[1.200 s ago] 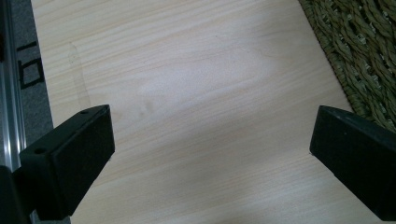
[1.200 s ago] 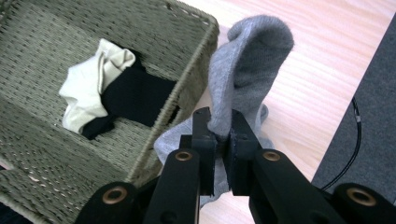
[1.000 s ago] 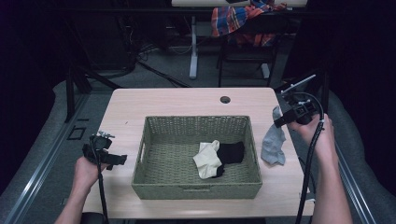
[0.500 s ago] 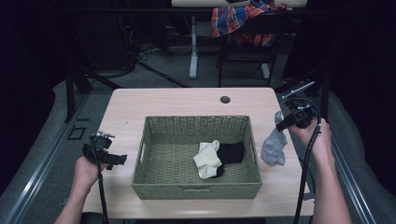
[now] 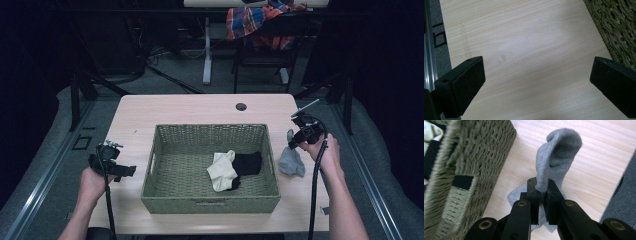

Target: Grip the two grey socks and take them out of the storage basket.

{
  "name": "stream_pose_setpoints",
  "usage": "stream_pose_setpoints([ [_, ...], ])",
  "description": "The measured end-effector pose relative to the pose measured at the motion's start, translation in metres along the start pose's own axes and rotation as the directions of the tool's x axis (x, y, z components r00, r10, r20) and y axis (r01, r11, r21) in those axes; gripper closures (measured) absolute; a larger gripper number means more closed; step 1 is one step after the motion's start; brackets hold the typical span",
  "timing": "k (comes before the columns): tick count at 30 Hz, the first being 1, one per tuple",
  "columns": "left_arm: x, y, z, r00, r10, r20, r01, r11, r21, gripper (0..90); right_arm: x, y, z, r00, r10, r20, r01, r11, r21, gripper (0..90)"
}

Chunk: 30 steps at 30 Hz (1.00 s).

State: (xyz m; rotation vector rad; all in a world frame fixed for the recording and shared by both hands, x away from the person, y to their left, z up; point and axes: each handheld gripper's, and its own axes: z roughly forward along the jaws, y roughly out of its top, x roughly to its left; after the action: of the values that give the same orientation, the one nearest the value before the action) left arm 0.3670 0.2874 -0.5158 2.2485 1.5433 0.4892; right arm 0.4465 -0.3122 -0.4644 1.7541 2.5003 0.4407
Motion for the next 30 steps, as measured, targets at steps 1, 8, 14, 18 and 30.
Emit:
stream_pose_setpoints([
  [1, 0.000, 0.000, 0.000, 1.0000, 0.000, 0.000, 0.000, 1.0000, -0.001, 0.2, 0.000, 0.000, 0.004, 0.9999, 0.011, -0.009, -0.011, 1.000, -0.009, 84.1],
  [8, 0.000, 0.000, -0.001, 1.0000, 0.002, -0.002, -0.002, 1.0000, -0.001, 0.2, 0.000, 0.003, 0.023, 1.0000, 0.004, 0.008, -0.004, 1.000, 0.001, 81.9],
  [14, 0.000, 0.000, 0.000, 1.0000, -0.001, -0.001, 0.001, 1.0000, 0.000, 0.2, 0.002, 0.006, 0.034, 0.9999, -0.010, 0.005, 0.010, 1.000, 0.005, 72.5],
  [18, 0.000, 0.000, -0.001, 1.0000, -0.001, -0.002, 0.001, 1.0000, -0.002, 0.2, 0.005, 0.006, 0.033, 0.9997, -0.022, 0.007, 0.022, 1.000, -0.022, 61.6],
  [30, 0.001, 0.000, -0.001, 1.0000, -0.003, -0.003, 0.003, 1.0000, -0.007, 0.2, 0.002, -0.011, -0.002, 0.9997, 0.018, -0.018, -0.019, 0.995, -0.099, 28.8],
])
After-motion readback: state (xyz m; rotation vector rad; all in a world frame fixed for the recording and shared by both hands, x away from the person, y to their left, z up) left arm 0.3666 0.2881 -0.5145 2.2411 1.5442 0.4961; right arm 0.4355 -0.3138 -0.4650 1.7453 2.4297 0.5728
